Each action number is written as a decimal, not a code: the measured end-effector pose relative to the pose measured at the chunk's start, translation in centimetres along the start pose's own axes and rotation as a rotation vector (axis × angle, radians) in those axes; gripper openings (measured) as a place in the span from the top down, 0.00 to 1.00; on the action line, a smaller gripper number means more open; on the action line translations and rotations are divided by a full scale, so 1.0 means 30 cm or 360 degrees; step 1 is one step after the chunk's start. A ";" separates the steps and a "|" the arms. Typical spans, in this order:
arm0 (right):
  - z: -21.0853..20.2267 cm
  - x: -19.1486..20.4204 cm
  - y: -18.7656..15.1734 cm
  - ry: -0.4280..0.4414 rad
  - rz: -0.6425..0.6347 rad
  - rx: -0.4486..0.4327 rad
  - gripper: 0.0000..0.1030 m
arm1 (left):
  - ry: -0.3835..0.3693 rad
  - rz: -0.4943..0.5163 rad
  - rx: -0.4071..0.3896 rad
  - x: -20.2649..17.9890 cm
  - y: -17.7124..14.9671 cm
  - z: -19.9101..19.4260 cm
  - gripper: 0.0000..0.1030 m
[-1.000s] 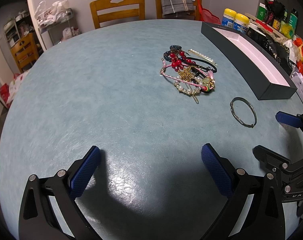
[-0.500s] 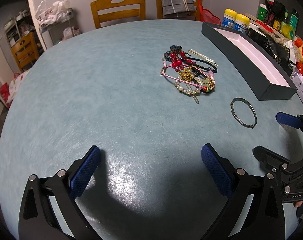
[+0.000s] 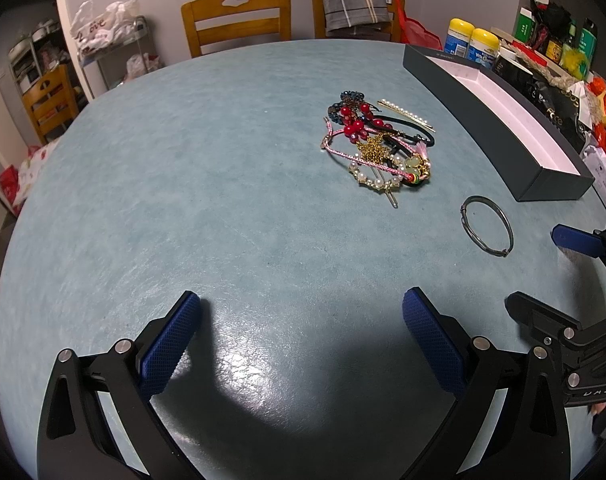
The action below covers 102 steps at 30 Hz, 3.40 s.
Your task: Organize jewelry
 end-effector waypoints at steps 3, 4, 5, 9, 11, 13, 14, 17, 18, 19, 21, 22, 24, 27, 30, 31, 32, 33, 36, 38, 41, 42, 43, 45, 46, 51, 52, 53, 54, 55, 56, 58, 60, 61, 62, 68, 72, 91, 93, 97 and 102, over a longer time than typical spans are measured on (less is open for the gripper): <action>0.000 -0.002 0.000 0.0000 0.0000 0.0000 0.05 | 0.0000 0.0000 0.0000 0.000 0.000 0.000 0.02; -0.001 -0.002 0.000 0.0000 0.0000 0.0000 0.05 | 0.0000 0.0000 0.0000 0.000 0.000 0.000 0.02; -0.001 -0.002 0.000 0.0000 0.0000 0.0000 0.05 | 0.0000 0.0000 0.0000 0.000 0.000 0.000 0.02; -0.001 -0.001 -0.001 -0.0001 0.0000 0.0000 0.05 | 0.0002 0.0000 -0.0001 0.000 0.000 0.000 0.02; 0.000 0.000 -0.001 -0.0001 0.0000 0.0000 0.05 | 0.0016 0.0006 -0.0004 -0.001 0.003 -0.003 0.02; 0.000 0.001 0.000 -0.0001 0.0000 0.0000 0.05 | 0.0013 0.0005 -0.0003 -0.003 0.012 -0.006 0.02; -0.001 0.000 -0.001 -0.0002 -0.0001 -0.0001 0.05 | 0.0011 0.0004 -0.0003 -0.003 0.014 -0.006 0.02; 0.000 0.000 0.000 0.0003 -0.0001 -0.0001 0.05 | 0.0006 0.0003 -0.0002 -0.002 0.011 -0.007 0.02; 0.002 0.000 0.003 0.0005 -0.0001 -0.0002 0.05 | 0.0004 0.0002 -0.0003 -0.007 0.008 -0.006 0.02; 0.001 -0.001 0.003 0.0006 -0.0001 -0.0003 0.05 | -0.0003 0.0001 -0.0005 -0.005 0.006 -0.008 0.02; -0.008 0.019 0.006 0.0029 -0.0054 -0.0023 0.14 | -0.0035 -0.0009 -0.0011 0.006 0.003 -0.012 0.02; -0.007 0.036 0.009 0.0035 -0.0086 -0.0032 0.17 | -0.0058 -0.0011 -0.0016 0.007 0.006 -0.015 0.02; -0.004 0.049 0.015 0.0042 -0.0119 -0.0033 0.18 | -0.0106 -0.0019 -0.0043 0.018 0.021 -0.028 0.02; 0.009 0.063 0.041 0.0072 -0.0149 -0.0032 0.19 | -0.0136 -0.0028 -0.0087 0.033 0.053 -0.050 0.02; 0.015 0.090 0.068 0.0095 -0.0209 -0.0040 0.26 | -0.0218 -0.0029 -0.0159 0.056 0.099 -0.086 0.02; 0.017 0.099 0.076 0.0102 -0.0223 -0.0042 0.27 | -0.0251 -0.0031 -0.0175 0.061 0.114 -0.093 0.02; 0.020 0.104 0.082 0.0107 -0.0230 -0.0041 0.28 | -0.0287 -0.0032 -0.0192 0.066 0.131 -0.101 0.02; 0.024 0.110 0.092 0.0111 -0.0237 -0.0041 0.28 | -0.0317 -0.0034 -0.0211 0.073 0.150 -0.109 0.03; 0.036 0.119 0.116 0.0118 -0.0246 -0.0046 0.28 | -0.0389 -0.0040 -0.0257 0.084 0.190 -0.122 0.04; 0.041 0.122 0.128 0.0121 -0.0252 -0.0048 0.28 | -0.0430 -0.0039 -0.0276 0.082 0.203 -0.125 0.05; 0.047 0.122 0.139 0.0123 -0.0249 -0.0049 0.28 | -0.0474 -0.0019 -0.0288 0.073 0.223 -0.112 0.05; 0.048 0.123 0.141 0.0120 -0.0251 -0.0049 0.28 | -0.0494 -0.0011 -0.0283 0.068 0.226 -0.103 0.06; 0.049 0.123 0.142 0.0127 -0.0253 -0.0049 0.29 | -0.0508 -0.0006 -0.0274 0.066 0.232 -0.097 0.07; 0.040 0.122 0.139 0.0118 -0.0244 -0.0066 0.43 | -0.0524 0.0012 -0.0249 0.053 0.235 -0.080 0.14; 0.037 0.125 0.139 0.0122 -0.0250 -0.0073 0.47 | -0.0536 0.0032 -0.0231 0.043 0.240 -0.071 0.17; 0.034 0.130 0.135 0.0109 -0.0266 -0.0084 0.55 | -0.0613 0.0075 -0.0140 0.002 0.245 -0.033 0.29; 0.034 0.130 0.136 0.0123 -0.0269 -0.0087 0.55 | -0.0624 0.0083 -0.0128 -0.005 0.243 -0.026 0.30; 0.024 0.132 0.135 0.0152 -0.0270 -0.0109 0.54 | -0.0633 0.0091 -0.0116 -0.012 0.244 -0.019 0.33; 0.014 0.129 0.138 0.0169 -0.0268 -0.0130 0.55 | -0.0636 0.0092 -0.0104 -0.015 0.244 -0.012 0.36; -0.005 0.127 0.137 0.0207 -0.0263 -0.0173 0.55 | -0.0640 0.0090 -0.0094 -0.018 0.246 -0.006 0.38; -0.017 0.121 0.139 0.0229 -0.0256 -0.0202 0.55 | -0.0646 0.0081 -0.0088 -0.017 0.250 0.000 0.42; -0.051 0.105 0.138 0.0268 -0.0222 -0.0280 0.55 | -0.0650 0.0060 -0.0068 -0.013 0.260 0.016 0.49; -0.077 0.090 0.136 0.0283 -0.0188 -0.0339 0.54 | -0.0659 0.0040 -0.0041 -0.012 0.269 0.038 0.56; -0.087 0.084 0.134 0.0287 -0.0176 -0.0358 0.54 | -0.0669 0.0037 -0.0025 -0.016 0.273 0.047 0.59; -0.098 0.080 0.133 0.0292 -0.0167 -0.0380 0.55 | -0.0681 0.0040 -0.0009 -0.023 0.275 0.056 0.62; -0.124 0.091 0.127 0.0290 -0.0188 -0.0411 0.54 | -0.0671 0.0039 0.0007 -0.037 0.299 0.082 0.69; -0.137 0.083 0.126 0.0292 -0.0173 -0.0435 0.55 | -0.0661 0.0047 0.0010 -0.042 0.312 0.097 0.96; -0.356 -0.212 0.160 0.0509 0.0324 -0.0933 0.54 | -0.0764 0.0184 -0.0647 -0.211 0.427 -0.392 0.98; -0.360 -0.254 0.166 0.0521 0.0376 -0.0969 0.54 | -0.0787 0.0220 -0.0680 -0.257 0.438 -0.424 0.98; -0.355 -0.339 0.158 0.0549 0.0470 -0.1018 0.54 | -0.0856 0.0260 -0.0743 -0.338 0.472 -0.485 0.98; -0.343 -0.355 0.158 0.0611 0.0483 -0.0988 0.54 | -0.0939 0.0300 -0.0778 -0.399 0.488 -0.514 0.98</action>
Point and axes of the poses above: each gripper's, at about its wrist camera, not at the fingertips, and z roughly the way its jaws point, x to its left, y to its top, the point moved 8 cm from there along z, roughly the way its jaws point, and after that the axes turned 12 degrees about x, right-handed, at the moved point
